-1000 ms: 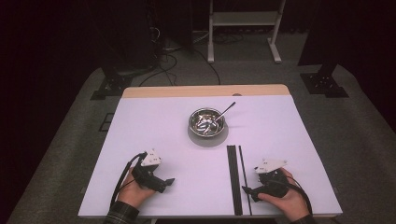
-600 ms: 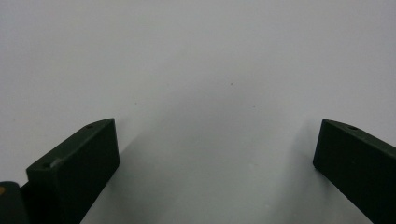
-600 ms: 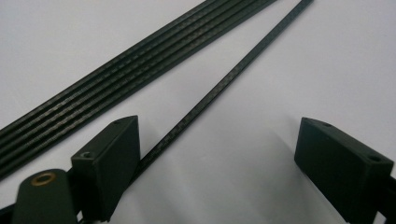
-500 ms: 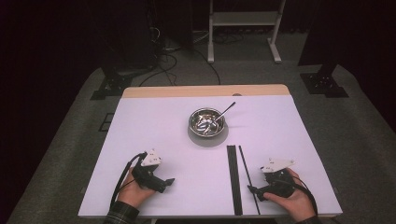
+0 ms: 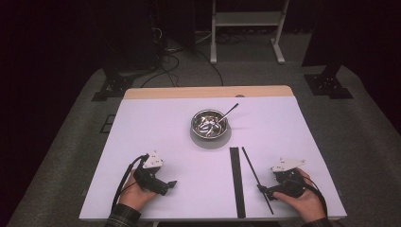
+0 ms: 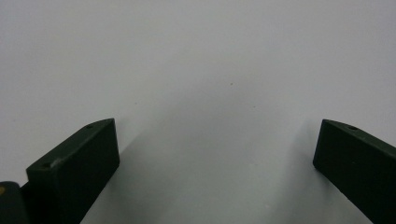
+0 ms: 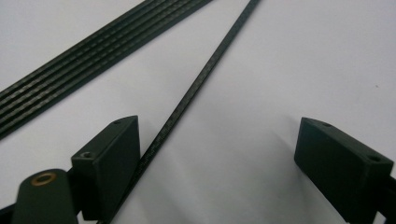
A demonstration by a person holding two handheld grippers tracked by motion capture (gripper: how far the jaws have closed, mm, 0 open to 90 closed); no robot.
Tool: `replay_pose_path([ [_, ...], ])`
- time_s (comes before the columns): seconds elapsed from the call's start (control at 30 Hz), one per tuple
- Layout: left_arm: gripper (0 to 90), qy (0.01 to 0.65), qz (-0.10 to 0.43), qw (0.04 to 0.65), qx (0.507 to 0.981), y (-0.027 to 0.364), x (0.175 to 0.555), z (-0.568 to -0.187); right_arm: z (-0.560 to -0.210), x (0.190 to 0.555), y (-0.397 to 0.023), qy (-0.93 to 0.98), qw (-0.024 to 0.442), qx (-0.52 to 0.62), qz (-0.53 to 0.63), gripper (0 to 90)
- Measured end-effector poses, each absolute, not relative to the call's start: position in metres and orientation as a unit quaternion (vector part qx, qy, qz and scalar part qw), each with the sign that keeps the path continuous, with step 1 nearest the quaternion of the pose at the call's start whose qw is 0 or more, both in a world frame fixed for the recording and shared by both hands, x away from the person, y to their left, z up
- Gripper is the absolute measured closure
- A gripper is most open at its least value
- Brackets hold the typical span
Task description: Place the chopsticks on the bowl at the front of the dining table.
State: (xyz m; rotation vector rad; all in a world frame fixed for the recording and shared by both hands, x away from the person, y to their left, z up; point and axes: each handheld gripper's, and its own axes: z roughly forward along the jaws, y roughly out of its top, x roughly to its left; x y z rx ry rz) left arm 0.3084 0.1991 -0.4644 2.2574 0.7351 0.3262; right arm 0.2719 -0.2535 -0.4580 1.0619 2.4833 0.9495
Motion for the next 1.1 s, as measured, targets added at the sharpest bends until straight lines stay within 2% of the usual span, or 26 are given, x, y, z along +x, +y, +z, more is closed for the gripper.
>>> replay_pose_path([
  [1.1,0.0,0.286,0.127,0.364,0.877,0.199,0.308,-0.464,-0.457,0.282,-0.297,0.835,0.159,0.420,0.319,12.8],
])
